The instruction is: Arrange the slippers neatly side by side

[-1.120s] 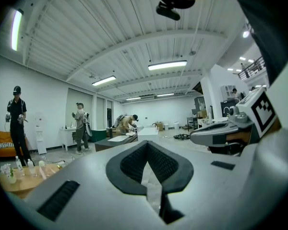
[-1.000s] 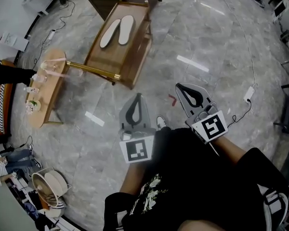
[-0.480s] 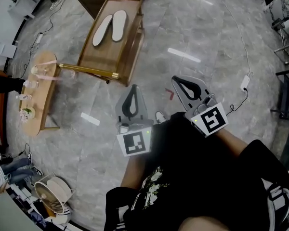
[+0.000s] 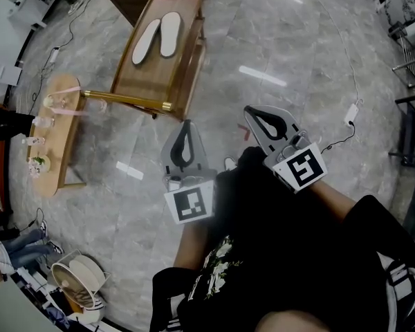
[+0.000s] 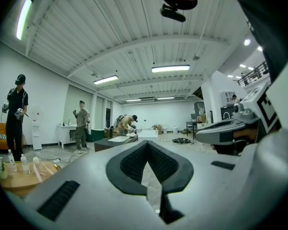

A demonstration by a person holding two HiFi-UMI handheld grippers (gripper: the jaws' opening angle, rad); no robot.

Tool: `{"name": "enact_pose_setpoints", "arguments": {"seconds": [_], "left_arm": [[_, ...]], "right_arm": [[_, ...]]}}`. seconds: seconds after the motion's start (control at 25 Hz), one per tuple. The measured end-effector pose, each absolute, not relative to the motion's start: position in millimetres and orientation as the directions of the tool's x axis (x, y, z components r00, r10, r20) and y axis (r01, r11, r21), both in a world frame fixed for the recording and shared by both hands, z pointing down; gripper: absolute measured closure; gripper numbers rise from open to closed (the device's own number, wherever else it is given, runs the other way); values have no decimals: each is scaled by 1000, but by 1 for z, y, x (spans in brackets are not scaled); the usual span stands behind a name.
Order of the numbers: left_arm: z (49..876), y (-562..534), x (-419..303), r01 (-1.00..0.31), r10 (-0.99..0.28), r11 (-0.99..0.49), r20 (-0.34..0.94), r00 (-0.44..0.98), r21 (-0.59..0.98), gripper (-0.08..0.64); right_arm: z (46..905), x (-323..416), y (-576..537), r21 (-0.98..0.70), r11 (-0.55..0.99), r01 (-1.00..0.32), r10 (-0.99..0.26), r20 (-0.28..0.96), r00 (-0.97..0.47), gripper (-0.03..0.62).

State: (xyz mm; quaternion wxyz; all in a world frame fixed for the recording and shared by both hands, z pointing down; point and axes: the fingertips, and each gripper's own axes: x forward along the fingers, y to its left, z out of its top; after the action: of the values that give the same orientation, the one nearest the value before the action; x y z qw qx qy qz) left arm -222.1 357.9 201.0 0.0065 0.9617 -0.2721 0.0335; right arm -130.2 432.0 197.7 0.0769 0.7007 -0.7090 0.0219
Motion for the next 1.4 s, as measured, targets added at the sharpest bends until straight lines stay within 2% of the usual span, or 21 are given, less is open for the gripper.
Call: {"name": "enact_pose_setpoints", "arguments": {"seconds": [0.36,0.76,1.4], "left_arm": [[194,365,-212,-488,-487,-873,52,872,-7,561],[212,352,-223,-564,-559,-826,123,820,9,561],[214,292,-138,-583,-576,-812,193,794,-21,561]], "right_arm": [[185,-123,434,99,-12,-995,-991,135,25,595],[200,-102,427,75,11,-997,-991,136,-1,595],[213,-12,360,24,50,-998,-980,192,-44,594]]}}
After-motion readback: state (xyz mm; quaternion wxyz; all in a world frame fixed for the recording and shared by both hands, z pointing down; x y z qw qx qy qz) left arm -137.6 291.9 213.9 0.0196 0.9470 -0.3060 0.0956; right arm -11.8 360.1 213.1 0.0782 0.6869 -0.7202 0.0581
